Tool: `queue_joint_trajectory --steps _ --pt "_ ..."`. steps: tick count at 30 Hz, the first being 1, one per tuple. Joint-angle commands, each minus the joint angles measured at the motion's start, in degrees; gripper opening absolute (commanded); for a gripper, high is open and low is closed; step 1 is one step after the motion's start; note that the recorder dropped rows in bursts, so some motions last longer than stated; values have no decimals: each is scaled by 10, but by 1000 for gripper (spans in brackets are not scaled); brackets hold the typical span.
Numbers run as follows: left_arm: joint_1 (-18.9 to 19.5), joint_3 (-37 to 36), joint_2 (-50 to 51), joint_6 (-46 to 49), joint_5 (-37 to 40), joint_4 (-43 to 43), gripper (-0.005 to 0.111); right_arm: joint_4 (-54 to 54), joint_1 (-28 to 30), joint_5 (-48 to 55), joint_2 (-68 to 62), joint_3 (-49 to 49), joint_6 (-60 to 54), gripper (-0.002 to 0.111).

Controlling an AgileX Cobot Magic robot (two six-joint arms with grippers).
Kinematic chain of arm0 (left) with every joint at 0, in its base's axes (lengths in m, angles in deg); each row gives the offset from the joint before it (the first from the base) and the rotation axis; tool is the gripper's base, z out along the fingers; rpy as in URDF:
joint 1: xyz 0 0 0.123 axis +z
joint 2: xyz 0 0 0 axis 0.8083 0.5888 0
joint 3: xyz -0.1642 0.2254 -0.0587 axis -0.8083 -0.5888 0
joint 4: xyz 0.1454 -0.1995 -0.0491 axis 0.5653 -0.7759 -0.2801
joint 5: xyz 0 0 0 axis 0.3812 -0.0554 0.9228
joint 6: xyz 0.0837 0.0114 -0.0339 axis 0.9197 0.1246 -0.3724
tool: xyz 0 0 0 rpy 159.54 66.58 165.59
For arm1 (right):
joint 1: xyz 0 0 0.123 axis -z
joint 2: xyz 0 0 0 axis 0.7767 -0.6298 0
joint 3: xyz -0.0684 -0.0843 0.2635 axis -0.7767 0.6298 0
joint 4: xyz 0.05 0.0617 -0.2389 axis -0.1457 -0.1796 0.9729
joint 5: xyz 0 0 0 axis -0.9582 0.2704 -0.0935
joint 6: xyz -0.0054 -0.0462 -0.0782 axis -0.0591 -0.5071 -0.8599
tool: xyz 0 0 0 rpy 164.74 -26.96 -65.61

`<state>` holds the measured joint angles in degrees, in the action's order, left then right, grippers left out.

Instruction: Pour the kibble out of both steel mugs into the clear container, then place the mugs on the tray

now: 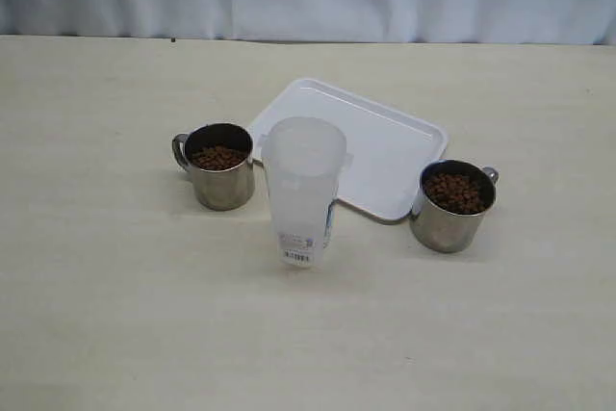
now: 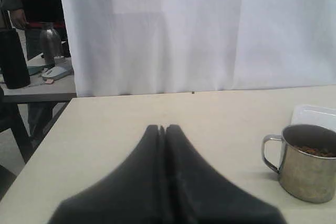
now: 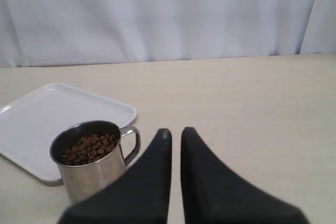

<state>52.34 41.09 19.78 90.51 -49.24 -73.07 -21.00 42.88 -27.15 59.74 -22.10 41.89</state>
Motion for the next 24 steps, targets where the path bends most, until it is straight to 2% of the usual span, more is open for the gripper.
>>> queue_joint_trajectory --steps 1,14,16,17,20,22,24 --pt "-5 -2 -1 -1 -8 -1 0 4 -1 -45 1 3 -3 5" --pt "-5 -2 -1 -1 -8 -1 0 14 -1 -233 1 3 -40 5" --pt "-5 -2 -1 -1 -8 -1 0 0 -1 -305 1 3 -30 5" --pt "-5 -2 -1 -1 -8 -1 0 -25 -1 -330 1 3 45 5" --pt "-5 -2 -1 -1 -8 -1 0 25 -1 -250 -9 3 134 5" --pt "-5 -2 -1 -1 -8 -1 0 28 -16 -249 -89 3 213 5" --pt "-5 -2 -1 -1 -8 -1 0 32 -49 -250 -188 3 232 5"
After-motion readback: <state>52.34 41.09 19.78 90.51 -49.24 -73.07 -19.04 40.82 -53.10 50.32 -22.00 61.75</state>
